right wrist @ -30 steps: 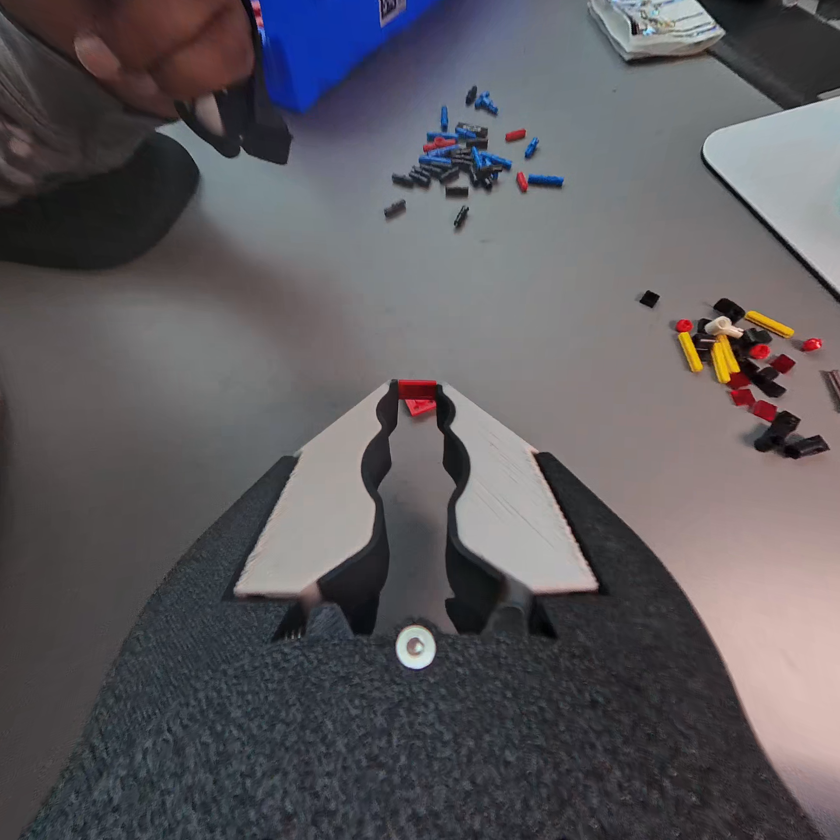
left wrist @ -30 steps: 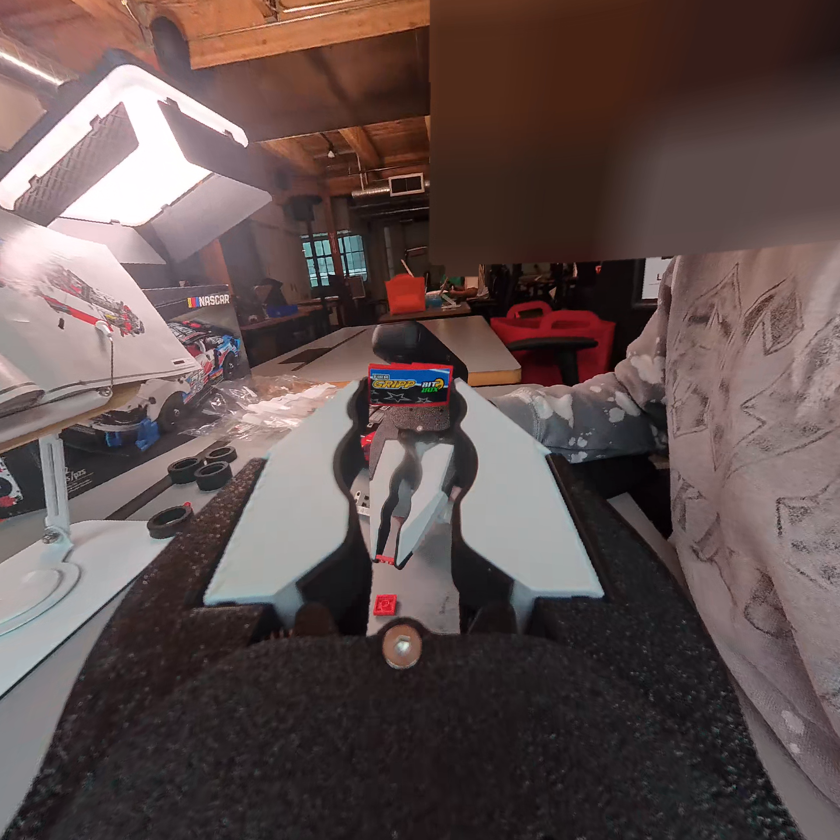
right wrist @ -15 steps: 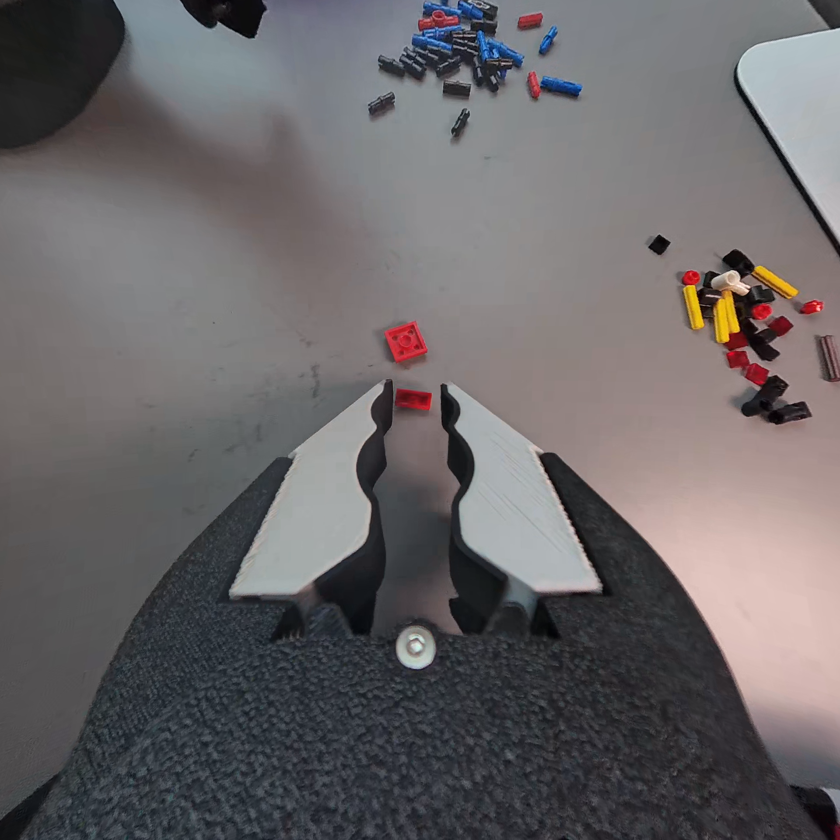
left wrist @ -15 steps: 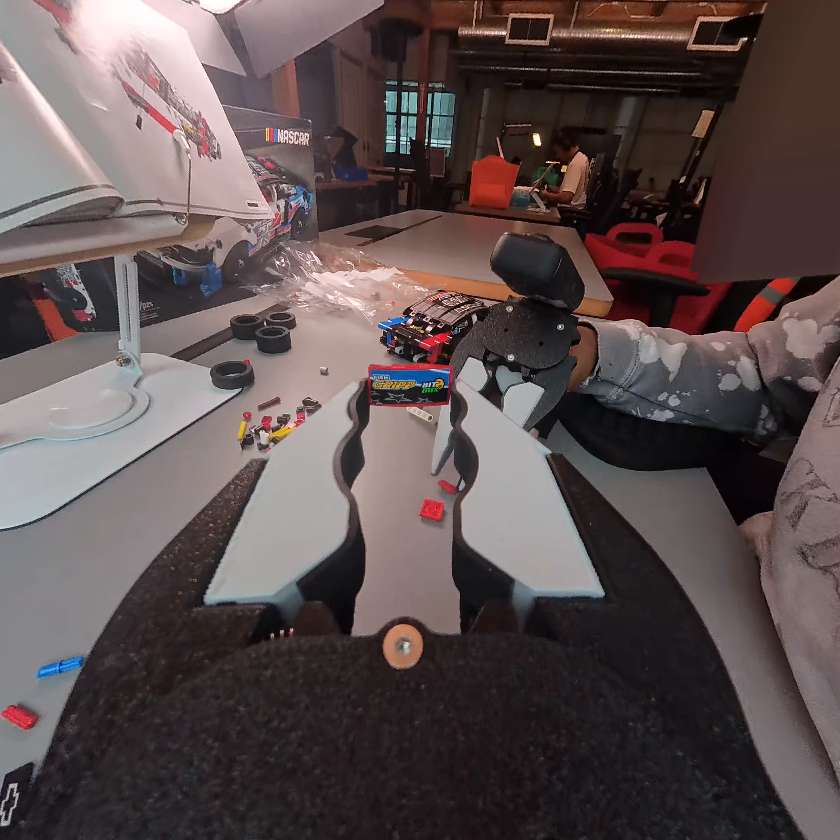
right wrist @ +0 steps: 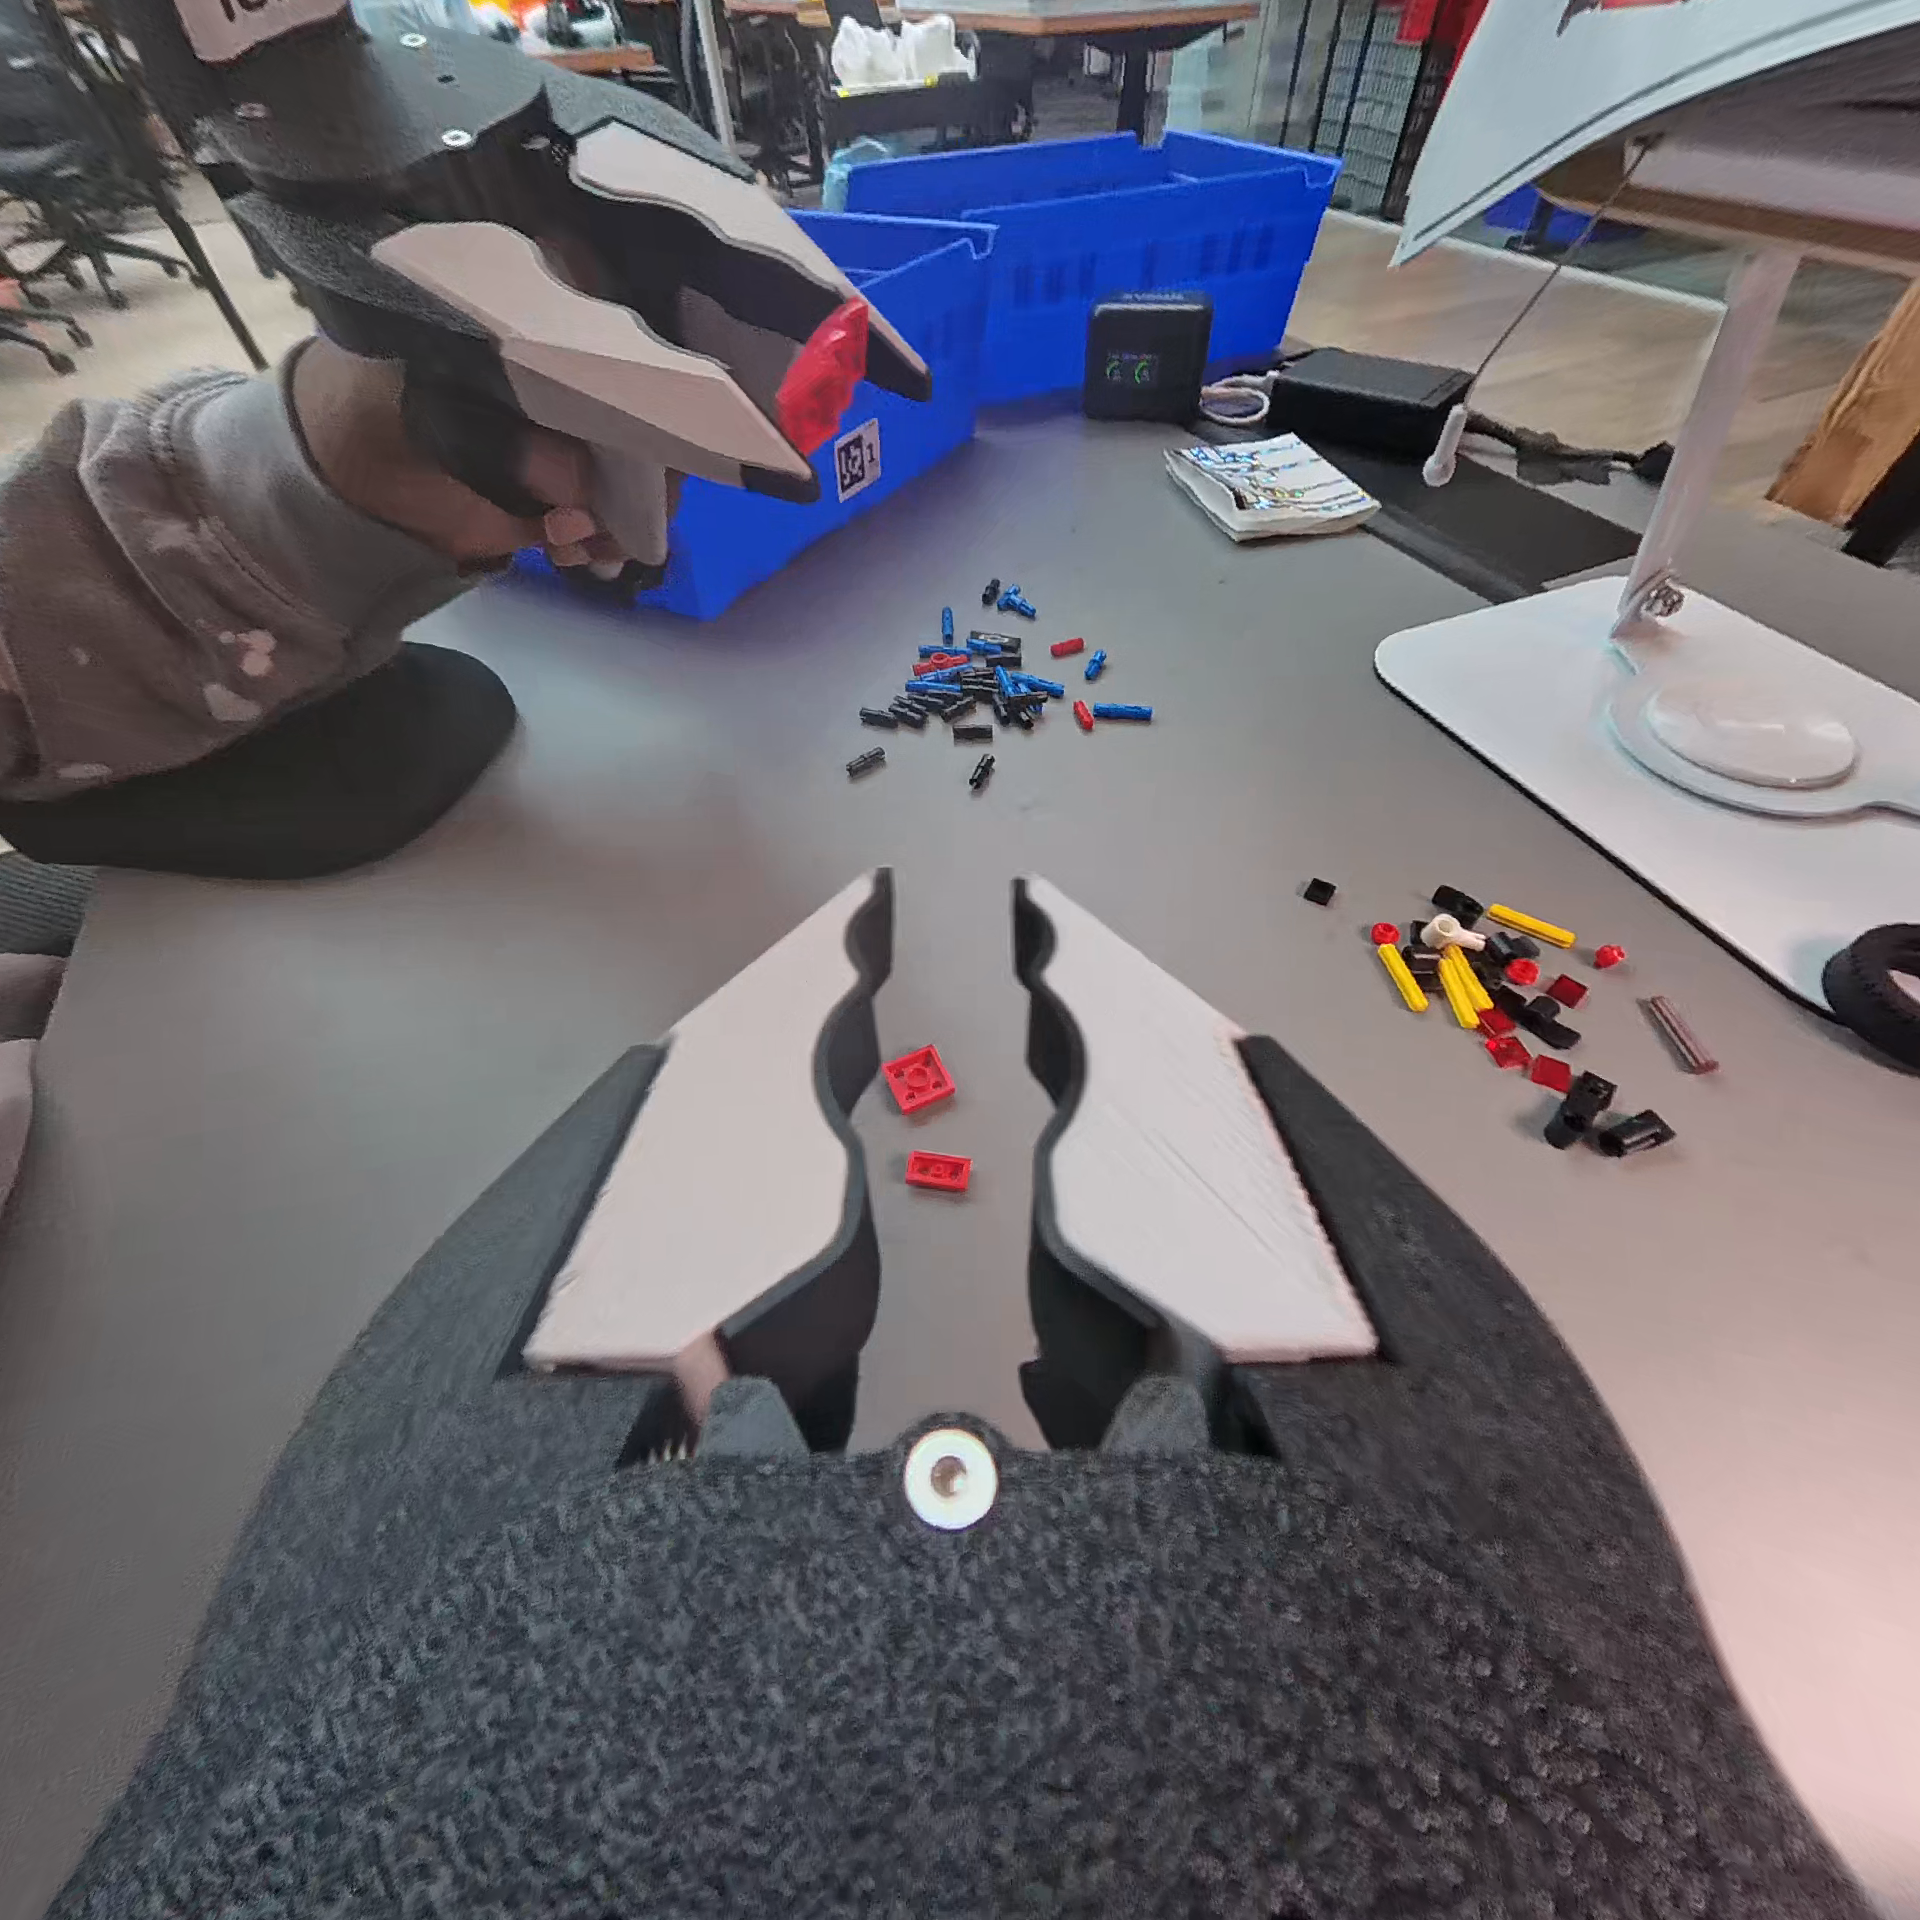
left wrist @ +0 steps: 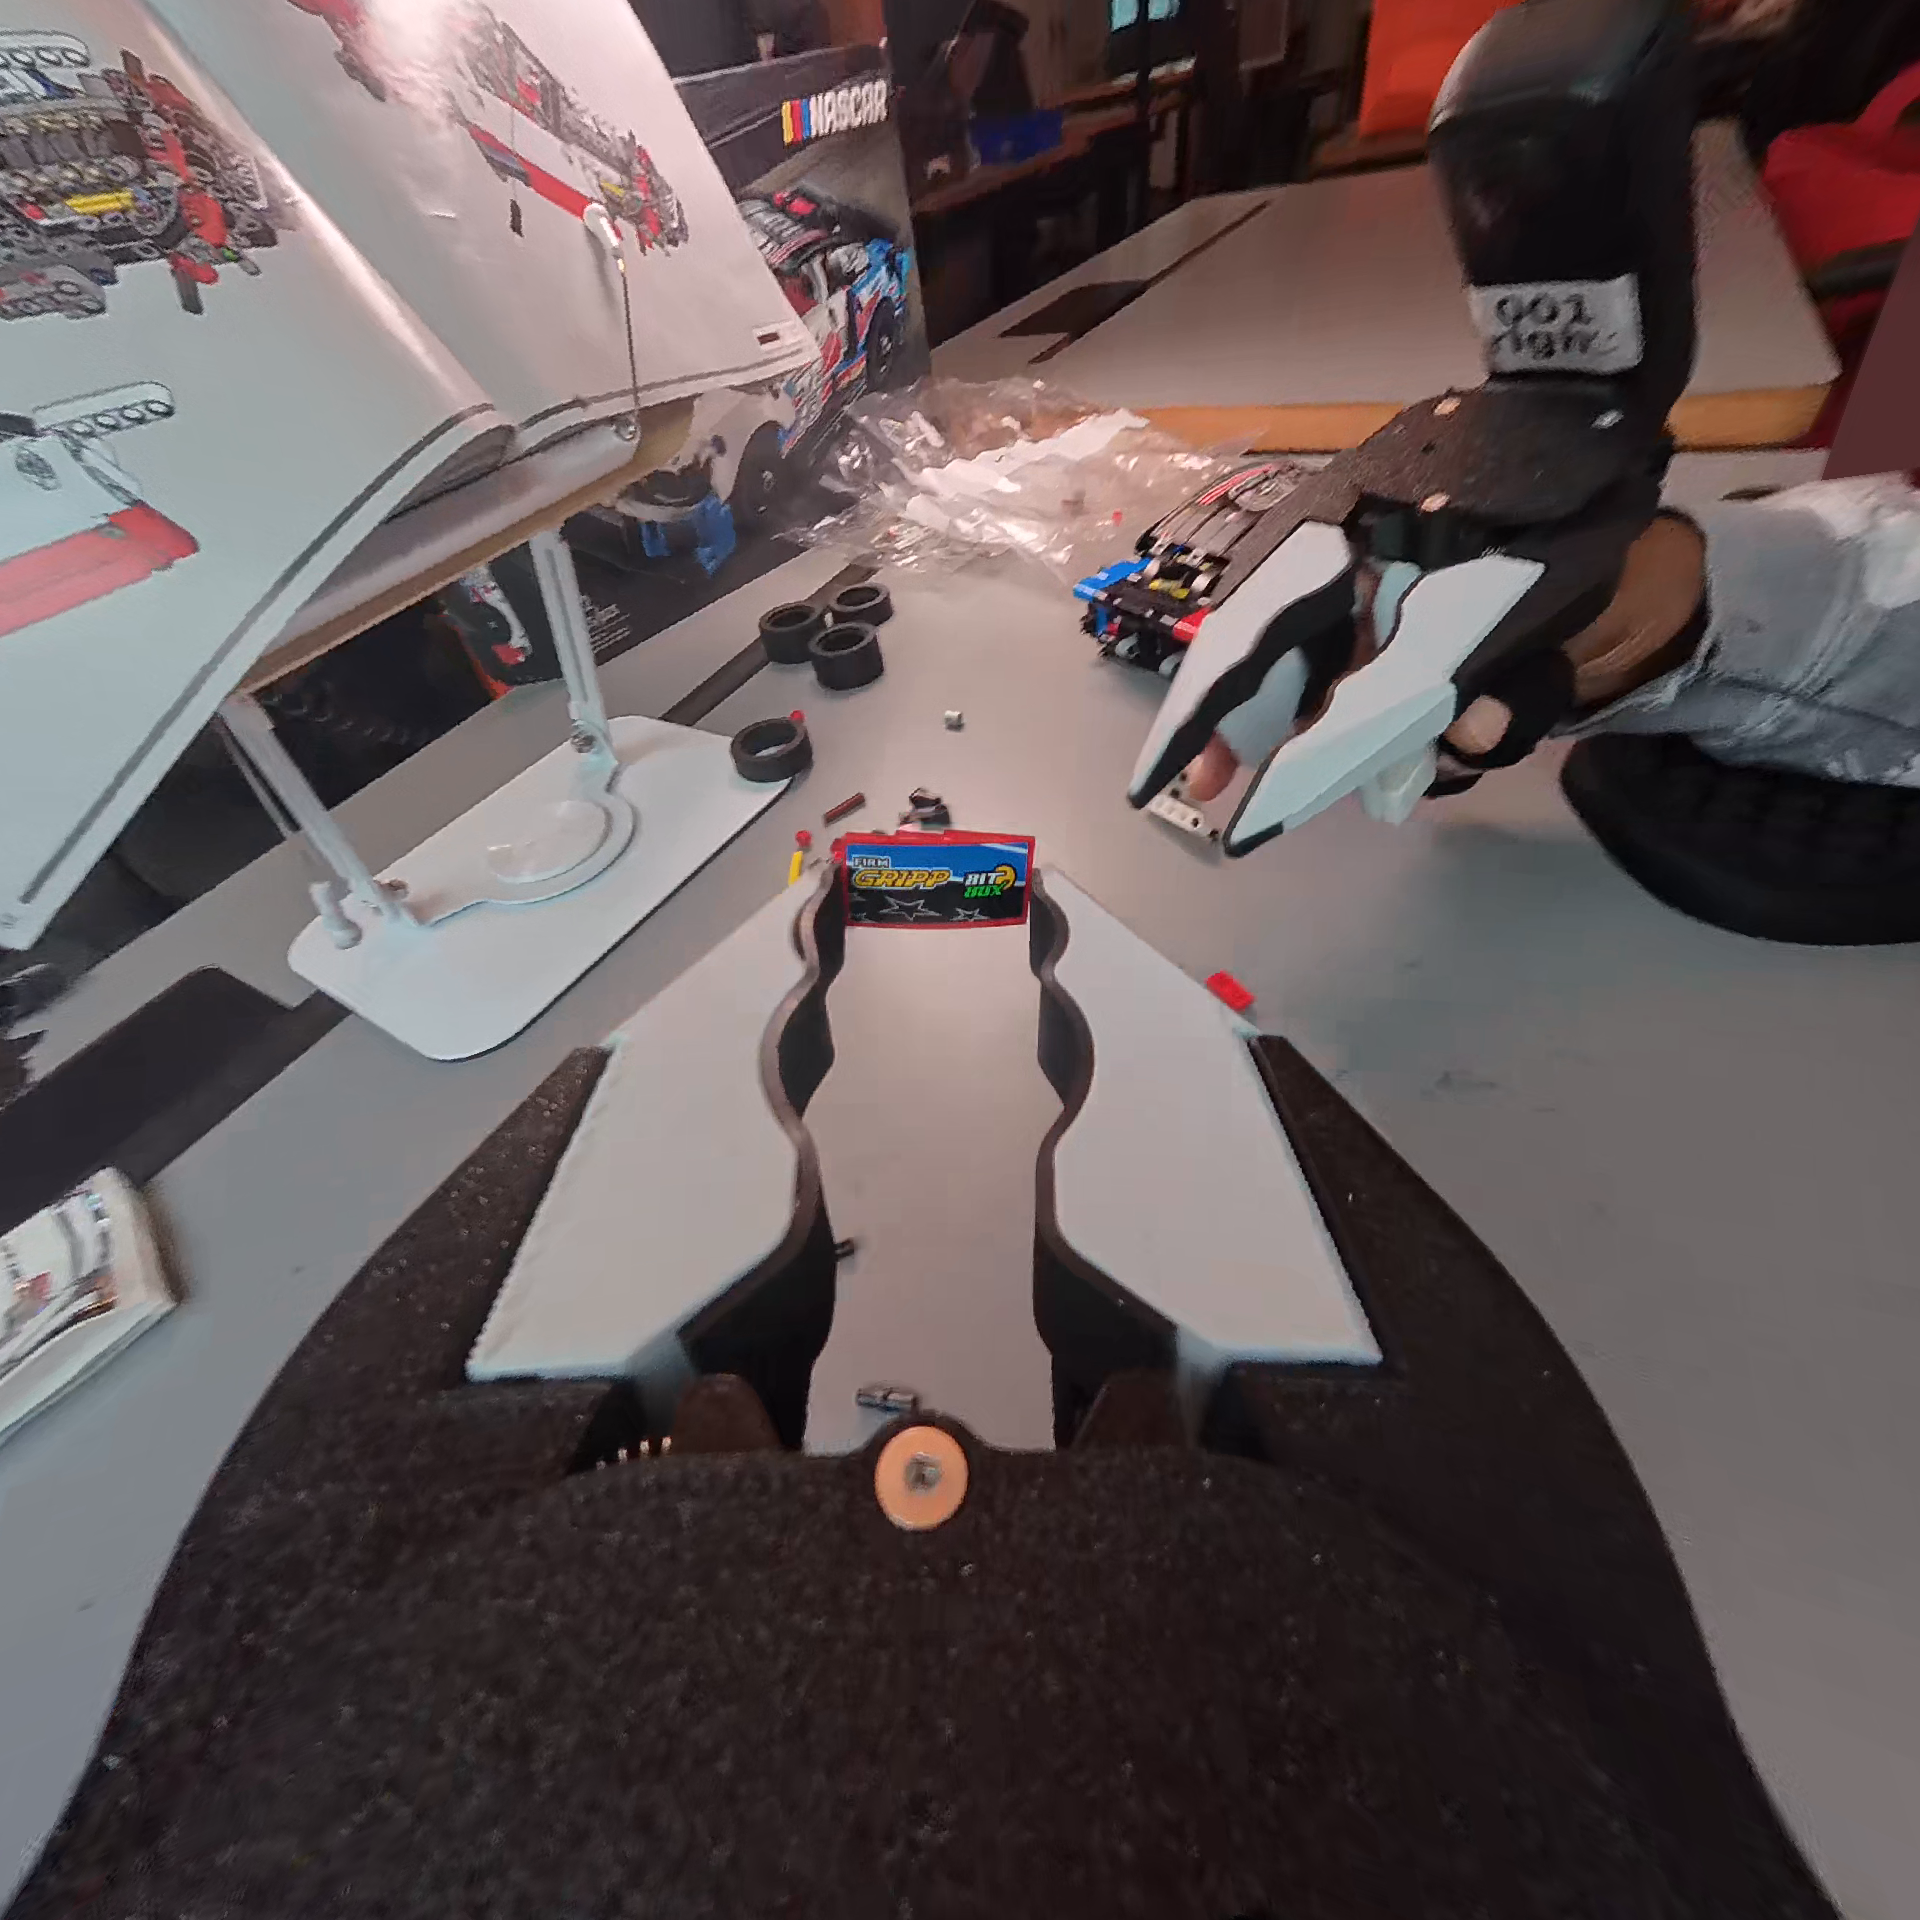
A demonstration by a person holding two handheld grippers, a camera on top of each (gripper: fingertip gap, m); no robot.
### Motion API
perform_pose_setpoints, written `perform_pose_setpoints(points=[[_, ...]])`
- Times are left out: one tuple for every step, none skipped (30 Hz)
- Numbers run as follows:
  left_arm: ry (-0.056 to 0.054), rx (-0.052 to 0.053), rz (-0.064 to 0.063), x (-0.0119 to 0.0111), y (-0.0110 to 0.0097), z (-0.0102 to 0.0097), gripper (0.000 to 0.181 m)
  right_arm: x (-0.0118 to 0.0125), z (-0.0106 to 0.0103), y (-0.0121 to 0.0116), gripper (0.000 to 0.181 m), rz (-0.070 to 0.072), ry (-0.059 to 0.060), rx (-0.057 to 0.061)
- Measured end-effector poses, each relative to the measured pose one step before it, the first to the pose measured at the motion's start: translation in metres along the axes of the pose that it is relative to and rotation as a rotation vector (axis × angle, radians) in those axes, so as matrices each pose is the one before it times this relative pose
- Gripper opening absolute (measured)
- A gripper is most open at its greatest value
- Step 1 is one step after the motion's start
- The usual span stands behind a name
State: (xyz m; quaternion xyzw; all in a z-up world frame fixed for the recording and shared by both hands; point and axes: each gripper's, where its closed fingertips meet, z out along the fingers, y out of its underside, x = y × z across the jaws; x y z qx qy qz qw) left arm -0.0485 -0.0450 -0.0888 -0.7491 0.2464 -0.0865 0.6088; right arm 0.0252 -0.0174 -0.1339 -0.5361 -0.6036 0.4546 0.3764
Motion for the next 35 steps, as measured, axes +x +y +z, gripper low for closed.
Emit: perform_pose_setpoints(points=[[-0.0378, -0.0463, 0.0374, -0.00464, 0.00337, -0.00242, 0.034, -0.00260, -0.00115, -0.00209, 0.002, -0.0102, -0.0154, 0.0158], [-0.0379, -0.0487, 0.0352, -0.00536, 0.00348, -0.00349, 0.034, -0.00107, -0.00084, -0.00299, 0.000, -0.0068, -0.0037, 0.0238], [-0.0449, -0.0440, 0.0307, -0.00748, 0.00279, -0.00520, 0.034, -0.00034, -0.00055, -0.00239, 0.000, -0.0044, -0.0003, 0.0176], [-0.0403, -0.0421, 0.0221, -0.00871, 0.00278, -0.00704, 0.034, -0.00110, -0.00012, -0.00012, 0.000, -0.0031, -0.0072, -0.0004], [-0.0341, -0.0510, 0.0046, -0.01033, 0.00488, -0.00838, 0.034, 0.00077, 0.00019, 0.00173, 0.000, -0.0018, 0.0039, -0.0130], [-0.0298, -0.0577, -0.0118, -0.01229, 0.00755, -0.00973, 0.034, 0.00310, 0.00034, 0.00216, 0.000, -0.0057, 0.0198, -0.0146], [-0.0317, -0.0623, -0.0240, -0.01470, 0.01025, -0.01052, 0.034, 0.00231, 0.00027, 0.00210, 0.005, -0.0111, 0.0155, -0.0132], [-0.0352, -0.0663, -0.0307, -0.01699, 0.01336, -0.01072, 0.034, 0.00186, 0.00047, 0.00257, 0.010, -0.0070, 0.0119, -0.0170], [-0.0390, -0.0744, -0.0369, -0.01912, 0.01703, -0.00978, 0.034, 0.00158, 0.00077, 0.00367, 0.015, 0.0003, 0.0073, -0.0236], [-0.0503, -0.0728, -0.0418, -0.02171, 0.01902, -0.00832, 0.034, 0.00035, 0.00118, 0.00448, 0.020, 0.0037, -0.0015, -0.0279], [-0.0447, -0.0664, -0.0431, -0.02113, 0.01995, -0.00612, 0.034, 0.00030, 0.00117, 0.00422, 0.021, 0.0020, -0.0003, -0.0253], [-0.0258, -0.0576, -0.0465, -0.01800, 0.01960, -0.00342, 0.036, 0.00002, 0.00093, 0.00362, 0.021, -0.0041, 0.0021, -0.0217], [-0.0166, -0.0340, -0.0469, -0.01581, 0.01637, -0.00140, 0.037, -0.00072, 0.00112, 0.00419, 0.021, -0.0088, -0.0009, -0.0264], [-0.0060, -0.0163, -0.0452, -0.01270, 0.01351, -0.00046, 0.039, -0.00077, 0.00152, 0.00458, 0.021, -0.0117, 0.0011, -0.0299], [0.0077, -0.0150, -0.0455, -0.00843, 0.01216, -0.00023, 0.041, -0.00103, 0.00177, 0.00466, 0.021, -0.0168, 0.0012, -0.0280], [0.0112, -0.0070, -0.0404, -0.00546, 0.00930, -0.00047, 0.042, -0.00179, 0.00213, 0.00501, 0.021, -0.0173, -0.0029, -0.0292], [0.0093, 0.0051, -0.0287, -0.00294, 0.00574, -0.00102, 0.044, -0.00331, 0.00300, 0.00662, 0.022, -0.0121, -0.0154, -0.0379], [0.0067, 0.0159, -0.0141, -0.00092, 0.00260, -0.00164, 0.048, -0.00317, 0.00359, 0.00615, 0.023, -0.0074, -0.0157, -0.0332], [0.0008, 0.0221, -0.0032, -0.00018, 0.00019, -0.00182, 0.052, -0.00295, 0.00381, 0.00450, 0.024, -0.0065, -0.0153, -0.0234], [-0.0038, 0.0259, 0.0045, 0.00027, -0.00190, -0.00178, 0.056, -0.00377, 0.00389, 0.00455, 0.025, -0.0067, -0.0234, -0.0272], [-0.0074, 0.0329, 0.0109, 0.00059, -0.00429, -0.00206, 0.061, -0.00149, 0.00368, 0.00357, 0.026, -0.0065, -0.0122, -0.0265], [-0.0109, 0.0334, 0.0205, 0.00128, -0.00588, -0.00273, 0.063, 0.00004, 0.00310, 0.00200, 0.027, -0.0091, -0.0048, -0.0203], [-0.0046, 0.0390, 0.0293, 0.00374, -0.00812, -0.00306, 0.065, -0.00042, 0.00299, 0.00141, 0.028, -0.0086, -0.0104, -0.0210], [0.0071, 0.0536, 0.0290, 0.00680, -0.01175, -0.00362, 0.069, 0.00044, 0.00283, 0.00047, 0.029, -0.0073, -0.0067, -0.0185], [0.0173, 0.0575, 0.0220, 0.00937, -0.01421, -0.00403, 0.069, 0.00125, 0.00293, 0.00014, 0.029, -0.0106, -0.0021, -0.0168], [0.0133, 0.0413, 0.0252, 0.00910, -0.01364, -0.00352, 0.069, -0.00020, 0.00300, 0.00094, 0.029, -0.0143, -0.0090, -0.0218], [0.0042, 0.0325, 0.0349, 0.00776, -0.01344, -0.00308, 0.070, -0.00078, 0.00329, 0.00157, 0.028, -0.0137, -0.0114, -0.0254], [0.0100, 0.0382, 0.0358, 0.00875, -0.01434, -0.00232, 0.070, -0.00135, 0.00203, -0.00084, 0.022, -0.0119, -0.0135, -0.0089], [0.0319, 0.0483, 0.0240, 0.01235, -0.01516, -0.00085, 0.070, -0.00066, 0.00114, -0.00130, 0.021, -0.0021, -0.0125, -0.0040], [0.0607, 0.0512, 0.0119, 0.01760, -0.01445, 0.00128, 0.069, 0.00125, 0.00095, -0.00130, 0.020, 0.0044, -0.0022, -0.0019], [0.0763, 0.0439, 0.0056, 0.02076, -0.01168, 0.00398, 0.068, 0.00210, -0.00029, -0.00500, 0.019, 0.0242, 0.0007, 0.0307], [0.0777, 0.0357, 0.0011, 0.02131, -0.00823, 0.00682, 0.067, -0.00258, -0.00259, -0.01131, 0.018, 0.0711, -0.0424, 0.0776], [0.0802, 0.0239, -0.0022, 0.02148, -0.00397, 0.00964, 0.065, -0.00389, -0.00402, -0.01246, 0.017, 0.1066, -0.0647, 0.0819], [0.0823, 0.0074, -0.0104, 0.02091, 0.00071, 0.01225, 0.062, -0.00449, -0.00490, -0.01274, 0.016, 0.1062, -0.0717, 0.0816], [0.0797, 0.0027, -0.0176, 0.01932, 0.00348, 0.01474, 0.060, -0.00926, -0.00615, -0.01535, 0.016, 0.1046, -0.1006, 0.0970]])
